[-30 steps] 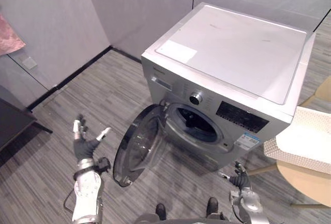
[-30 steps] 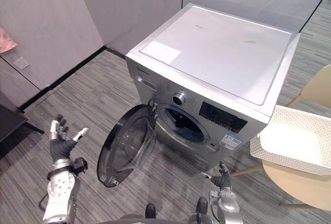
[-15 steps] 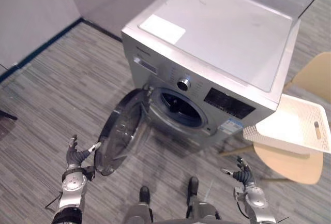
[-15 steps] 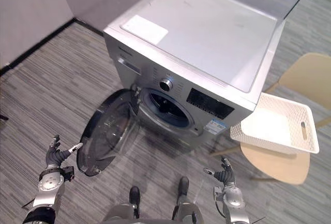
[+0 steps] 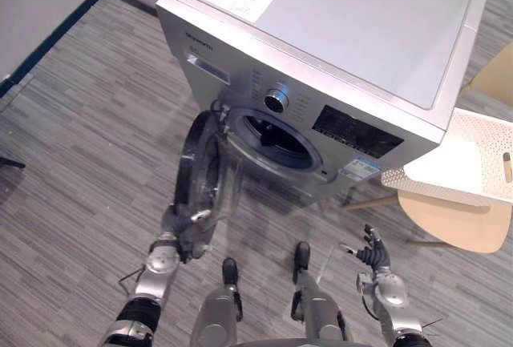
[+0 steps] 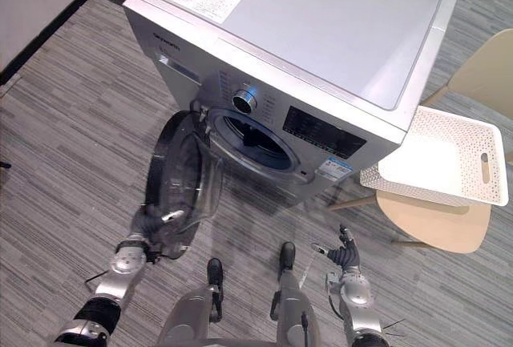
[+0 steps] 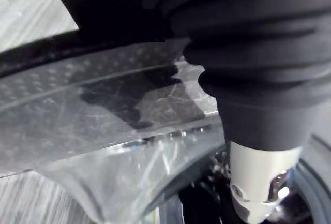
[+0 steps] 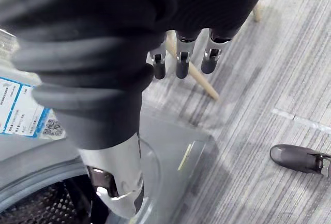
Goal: Pick up the laundry basket with both hands and put the clothes into the washing machine.
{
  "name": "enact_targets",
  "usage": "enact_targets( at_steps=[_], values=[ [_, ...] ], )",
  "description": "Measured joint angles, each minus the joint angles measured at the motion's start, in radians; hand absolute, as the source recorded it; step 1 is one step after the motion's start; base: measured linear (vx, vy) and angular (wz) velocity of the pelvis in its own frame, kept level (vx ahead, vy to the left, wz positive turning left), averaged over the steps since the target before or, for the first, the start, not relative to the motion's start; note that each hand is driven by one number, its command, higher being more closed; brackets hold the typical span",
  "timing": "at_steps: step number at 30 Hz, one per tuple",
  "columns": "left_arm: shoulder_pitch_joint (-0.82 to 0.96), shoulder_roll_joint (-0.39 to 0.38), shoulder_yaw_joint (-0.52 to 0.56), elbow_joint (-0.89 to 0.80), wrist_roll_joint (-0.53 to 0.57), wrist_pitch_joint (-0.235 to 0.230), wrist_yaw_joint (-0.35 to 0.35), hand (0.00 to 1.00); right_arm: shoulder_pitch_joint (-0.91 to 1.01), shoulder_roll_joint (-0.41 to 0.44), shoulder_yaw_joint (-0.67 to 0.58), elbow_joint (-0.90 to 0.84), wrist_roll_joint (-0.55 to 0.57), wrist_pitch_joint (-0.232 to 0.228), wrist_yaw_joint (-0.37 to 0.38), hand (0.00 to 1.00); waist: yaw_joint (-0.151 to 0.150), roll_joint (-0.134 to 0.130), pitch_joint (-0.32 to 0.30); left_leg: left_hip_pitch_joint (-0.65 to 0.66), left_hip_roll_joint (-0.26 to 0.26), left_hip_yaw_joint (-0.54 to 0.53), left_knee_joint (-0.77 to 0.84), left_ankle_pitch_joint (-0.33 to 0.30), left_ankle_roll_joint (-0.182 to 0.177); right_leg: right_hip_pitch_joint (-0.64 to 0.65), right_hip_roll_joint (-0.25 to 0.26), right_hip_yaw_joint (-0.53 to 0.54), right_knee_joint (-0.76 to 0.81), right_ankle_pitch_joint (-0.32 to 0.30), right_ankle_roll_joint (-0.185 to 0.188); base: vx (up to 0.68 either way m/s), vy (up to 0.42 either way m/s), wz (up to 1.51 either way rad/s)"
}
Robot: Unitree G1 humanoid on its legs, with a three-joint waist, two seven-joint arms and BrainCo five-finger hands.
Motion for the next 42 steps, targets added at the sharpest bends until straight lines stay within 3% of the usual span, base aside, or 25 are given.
enact_targets(
  at_steps=[2,5,7,8,11,12,13,15,16,18,20,23,24,26,28,30,33,36,39,42],
  values=[
    [-0.018,-0.051,-0.065,0.0,-0.042,0.016,0.037,0.0,0.005,0.005,-0.004,0.001,0.0,-0.001,-0.014,0.0,-0.013,0.0,0.0,0.002,-0.001,0.03,0.023,-0.015,0.005,-0.016,-0.002,0.041,0.023,-0.01,0.014,-0.06,0.047,-0.46],
    [-0.092,-0.155,-0.159,0.005,-0.131,0.05,0.095,0.0,0.028,0.007,-0.01,-0.012,-0.004,0.002,-0.037,0.0,-0.057,-0.001,0.0,0.011,0.004,0.093,0.073,-0.061,0.015,-0.026,-0.004,0.112,0.029,-0.005,0.029,-0.06,0.059,-0.64],
    [-0.19,-0.167,-0.358,0.003,-0.131,0.048,0.06,0.0,0.047,0.006,-0.03,-0.05,-0.004,0.018,-0.049,0.0,-0.097,0.0,0.001,0.021,0.0,0.14,0.068,-0.07,0.027,-0.033,-0.006,0.172,0.011,-0.032,0.067,-0.03,0.054,-0.79],
    [-0.289,-0.221,-0.443,0.002,-0.126,0.045,0.022,0.0,0.052,0.005,-0.029,-0.082,-0.004,0.022,-0.053,0.0,-0.125,0.003,0.004,0.039,0.007,0.182,0.049,-0.076,0.038,-0.04,0.002,0.199,0.013,-0.056,0.07,-0.01,0.066,-0.87],
    [-0.492,-0.372,-0.459,-0.019,-0.124,-0.008,-0.009,0.0,0.105,0.013,-0.027,-0.181,-0.003,0.019,-0.052,0.0,-0.162,-0.004,0.006,0.073,0.039,0.285,0.059,-0.111,0.027,-0.062,0.056,0.23,0.118,-0.072,-0.004,0.08,0.073,-1.19],
    [-0.503,-0.369,-0.465,-0.052,-0.122,-0.016,-0.012,0.0,0.112,0.016,-0.026,-0.189,-0.003,0.019,-0.051,0.0,-0.17,-0.006,0.007,0.074,0.045,0.304,0.065,-0.116,0.023,-0.059,0.062,0.238,0.111,-0.066,0.004,0.16,0.028,-1.06],
    [-0.507,-0.369,-0.466,-0.086,-0.115,-0.048,-0.02,0.0,0.134,0.019,-0.027,-0.193,-0.003,0.02,-0.052,0.0,-0.192,0.009,0.005,0.087,0.064,0.319,0.069,-0.123,0.021,-0.046,0.083,0.253,0.091,-0.062,0.004,0.2,-0.025,-0.65],
    [-0.49,-0.364,-0.455,-0.073,-0.114,-0.048,-0.028,0.0,0.167,0.031,-0.028,-0.191,-0.003,0.021,-0.05,0.0,-0.188,0.018,0.004,0.098,0.076,0.303,0.064,-0.123,0.019,-0.035,0.097,0.248,0.082,-0.059,-0.001,0.24,-0.076,-0.23],
    [-0.438,-0.348,-0.438,-0.045,-0.113,-0.038,-0.031,0.0,0.173,0.053,-0.028,-0.166,-0.003,0.02,-0.052,0.0,-0.173,0.031,0.005,0.117,0.082,0.258,0.038,-0.112,0.002,-0.017,0.108,0.221,0.081,-0.064,-0.01,0.2,-0.087,0.17],
    [-0.374,-0.316,-0.43,-0.044,-0.112,-0.024,-0.036,0.0,0.156,0.058,-0.022,-0.117,-0.004,0.02,-0.053,0.0,-0.177,0.049,0.005,0.143,0.081,0.221,0.016,-0.1,-0.014,0.013,0.108,0.179,0.079,-0.072,-0.02,0.14,-0.06,0.5],
    [-0.232,-0.252,-0.418,-0.071,-0.112,-0.008,-0.057,0.0,0.115,0.055,-0.008,-0.036,-0.004,0.021,-0.052,0.0,-0.16,0.078,-0.003,0.182,0.067,0.14,-0.019,-0.061,-0.03,0.091,0.088,0.095,0.052,-0.089,-0.023,0.14,-0.028,1.13],
    [-0.023,-0.137,-0.355,-0.225,-0.114,-0.008,-0.103,0.0,0.081,0.008,0.088,-0.06,-0.004,0.035,-0.046,0.0,-0.096,0.13,-0.034,0.184,0.045,0.041,-0.059,-0.025,-0.029,0.152,0.062,-0.007,0.004,-0.093,-0.023,0.09,0.006,1.14],
    [0.071,-0.077,-0.314,-0.328,-0.116,-0.011,-0.131,0.0,0.081,-0.034,0.157,-0.129,-0.052,0.004,-0.024,0.0,-0.069,0.14,-0.041,0.183,0.036,0.001,-0.066,-0.011,-0.027,0.182,0.056,-0.048,-0.01,-0.095,-0.024,0.03,0.014,1.01],
    [0.158,-0.029,-0.28,-0.424,-0.117,-0.015,-0.158,0.0,0.08,-0.047,0.173,-0.141,-0.1,-0.034,0.001,0.0,-0.062,0.144,-0.044,0.185,0.02,-0.056,-0.076,0.021,-0.03,0.217,0.048,-0.112,-0.01,-0.098,-0.026,0.01,0.002,1.31],
    [0.233,0.001,-0.262,-0.527,-0.128,-0.023,-0.193,0.0,0.07,-0.043,0.158,-0.061,-0.102,-0.03,0.019,0.0,-0.049,0.141,-0.067,0.183,0.0,-0.13,-0.079,0.041,-0.027,0.261,0.027,-0.193,0.003,-0.13,-0.02,0.0,0.028,1.5],
    [0.302,0.009,-0.236,-0.73,-0.161,-0.052,-0.217,0.0,0.022,-0.043,0.153,0.098,-0.062,-0.025,0.059,0.0,-0.008,0.146,-0.089,0.184,-0.009,-0.202,-0.09,0.043,-0.024,0.303,0.02,-0.267,0.001,-0.148,-0.017,-0.02,0.035,1.05],
    [0.33,-0.009,-0.182,-0.91,-0.271,-0.096,-0.256,0.0,-0.032,-0.021,0.168,0.149,-0.041,-0.024,0.057,0.0,0.023,0.144,-0.095,0.181,-0.015,-0.233,-0.125,0.056,-0.005,0.315,0.02,-0.294,-0.009,-0.161,-0.01,-0.11,0.033,0.56],
    [0.329,-0.023,-0.173,-0.942,-0.315,-0.117,-0.271,0.0,-0.037,-0.006,0.175,0.185,-0.042,-0.027,0.061,0.0,0.026,0.142,-0.114,0.185,-0.018,-0.246,-0.146,0.076,-0.001,0.32,0.02,-0.305,-0.014,-0.153,-0.014,-0.11,0.011,0.2],
    [0.329,-0.038,-0.168,-0.929,-0.317,-0.117,-0.27,0.0,-0.017,-0.011,0.174,0.269,-0.045,0.0,0.079,0.0,0.021,0.142,-0.136,0.198,-0.017,-0.251,-0.163,0.092,-0.005,0.33,0.024,-0.31,-0.022,-0.145,-0.017,-0.07,-0.001,0.04],
    [0.343,-0.049,-0.124,-0.792,-0.295,-0.115,-0.266,0.0,0.053,-0.04,0.165,0.28,-0.086,0.004,0.1,0.0,0.016,0.136,-0.141,0.216,-0.017,-0.263,-0.18,0.098,-0.012,0.346,0.031,-0.317,-0.026,-0.145,-0.017,-0.05,-0.007,0.05]
  ],
)
